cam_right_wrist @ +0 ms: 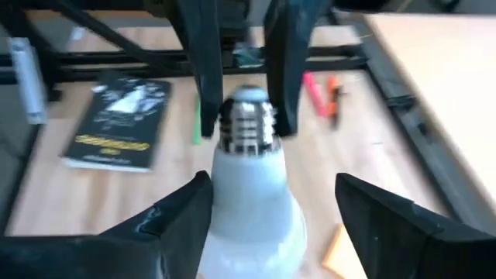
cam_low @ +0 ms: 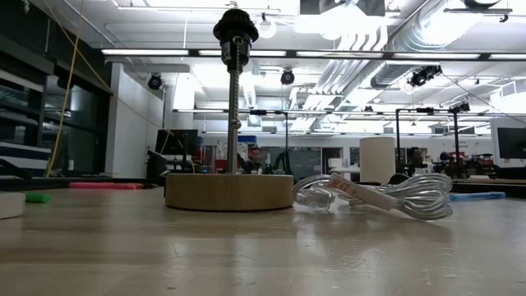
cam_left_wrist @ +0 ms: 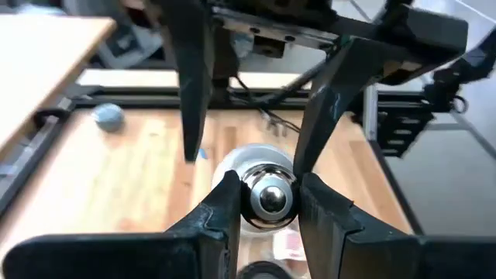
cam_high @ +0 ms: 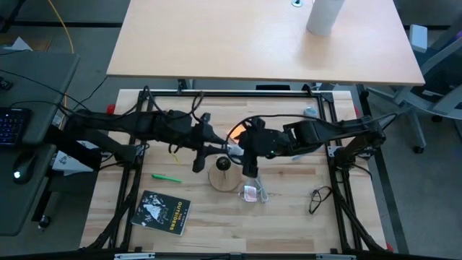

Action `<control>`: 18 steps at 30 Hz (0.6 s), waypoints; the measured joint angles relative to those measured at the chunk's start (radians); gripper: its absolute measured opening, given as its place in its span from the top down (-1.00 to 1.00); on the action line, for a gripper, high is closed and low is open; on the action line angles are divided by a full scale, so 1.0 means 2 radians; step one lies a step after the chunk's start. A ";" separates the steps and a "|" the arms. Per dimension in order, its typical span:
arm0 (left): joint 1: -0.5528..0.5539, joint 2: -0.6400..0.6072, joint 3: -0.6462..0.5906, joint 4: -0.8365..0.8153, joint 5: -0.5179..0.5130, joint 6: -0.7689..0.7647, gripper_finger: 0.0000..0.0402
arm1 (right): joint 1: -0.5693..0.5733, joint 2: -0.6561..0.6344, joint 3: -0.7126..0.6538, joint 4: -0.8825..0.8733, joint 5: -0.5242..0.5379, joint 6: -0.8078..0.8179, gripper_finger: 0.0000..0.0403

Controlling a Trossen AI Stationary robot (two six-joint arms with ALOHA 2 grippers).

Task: Screw lightbulb
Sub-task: Insert the white lightbulb into the lamp

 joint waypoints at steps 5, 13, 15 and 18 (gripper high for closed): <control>0.017 -0.033 0.000 -0.016 -0.029 0.008 0.59 | 0.000 0.000 0.054 -0.059 0.050 -0.002 -0.34; 0.039 -0.134 -0.004 0.071 -0.068 0.002 0.58 | -0.008 -0.001 0.099 0.020 0.035 0.006 -0.34; 0.040 -0.152 -0.008 0.127 -0.066 -0.003 0.58 | -0.016 -0.001 0.096 0.077 0.018 -0.008 -0.34; 0.037 -0.165 -0.010 0.182 -0.051 -0.004 0.58 | -0.033 -0.001 0.096 0.159 -0.002 -0.015 -0.34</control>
